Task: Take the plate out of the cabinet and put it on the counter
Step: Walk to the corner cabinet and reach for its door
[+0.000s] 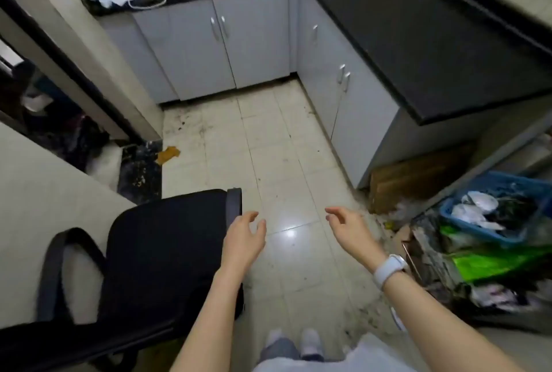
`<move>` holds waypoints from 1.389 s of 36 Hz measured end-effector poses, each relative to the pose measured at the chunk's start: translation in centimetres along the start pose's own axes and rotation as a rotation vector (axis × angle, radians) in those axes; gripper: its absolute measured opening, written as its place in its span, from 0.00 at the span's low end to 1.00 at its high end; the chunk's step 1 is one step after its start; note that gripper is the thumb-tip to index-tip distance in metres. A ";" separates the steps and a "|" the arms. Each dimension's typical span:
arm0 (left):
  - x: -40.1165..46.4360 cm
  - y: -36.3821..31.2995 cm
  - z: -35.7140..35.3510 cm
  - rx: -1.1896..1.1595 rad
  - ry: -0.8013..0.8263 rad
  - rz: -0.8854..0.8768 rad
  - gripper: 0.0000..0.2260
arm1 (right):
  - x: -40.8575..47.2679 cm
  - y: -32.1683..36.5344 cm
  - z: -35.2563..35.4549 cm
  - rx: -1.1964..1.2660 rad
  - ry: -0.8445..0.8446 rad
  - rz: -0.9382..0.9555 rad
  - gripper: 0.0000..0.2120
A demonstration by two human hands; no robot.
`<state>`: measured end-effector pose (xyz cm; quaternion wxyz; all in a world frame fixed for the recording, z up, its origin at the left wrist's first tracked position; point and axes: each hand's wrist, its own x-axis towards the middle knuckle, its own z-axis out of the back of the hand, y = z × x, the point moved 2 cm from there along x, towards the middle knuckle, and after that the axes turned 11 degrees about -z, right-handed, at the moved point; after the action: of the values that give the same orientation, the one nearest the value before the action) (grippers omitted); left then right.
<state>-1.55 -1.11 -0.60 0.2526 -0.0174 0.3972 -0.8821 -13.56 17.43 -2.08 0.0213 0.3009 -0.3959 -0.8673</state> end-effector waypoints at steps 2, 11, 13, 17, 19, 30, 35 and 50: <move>0.5 0.7 -0.7 -0.022 -0.021 0.038 0.19 | 0.9 -0.6 0.4 -0.008 -0.003 -0.016 0.14; 6.0 2.0 -3.3 -0.110 -0.083 0.148 0.18 | 6.7 0.5 1.3 -0.111 0.049 -0.036 0.15; 8.4 2.3 -3.3 -0.103 -0.074 0.154 0.18 | 8.9 1.8 1.4 -0.142 0.060 -0.035 0.15; 15.2 3.1 -2.4 -0.100 -0.064 0.186 0.18 | 14.9 5.5 1.7 -0.189 0.062 -0.018 0.15; 19.1 3.4 -1.4 -0.086 -0.060 0.188 0.18 | 18.4 7.9 1.8 -0.217 0.081 -0.015 0.15; 43.8 1.6 6.7 0.040 -0.006 0.107 0.17 | 37.8 24.7 4.7 -0.249 0.106 0.029 0.16; 53.4 -1.0 7.9 0.029 -0.001 0.059 0.16 | 45.1 28.8 7.0 -0.210 0.067 0.012 0.15; 84.7 -7.3 9.3 0.044 0.066 0.046 0.16 | 74.0 41.8 12.0 -0.237 0.090 -0.017 0.15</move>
<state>-76.40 -42.45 -3.49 0.2599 0.0265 0.3862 -0.8846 -88.95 -23.53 -4.17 0.0670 0.3383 -0.2866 -0.8939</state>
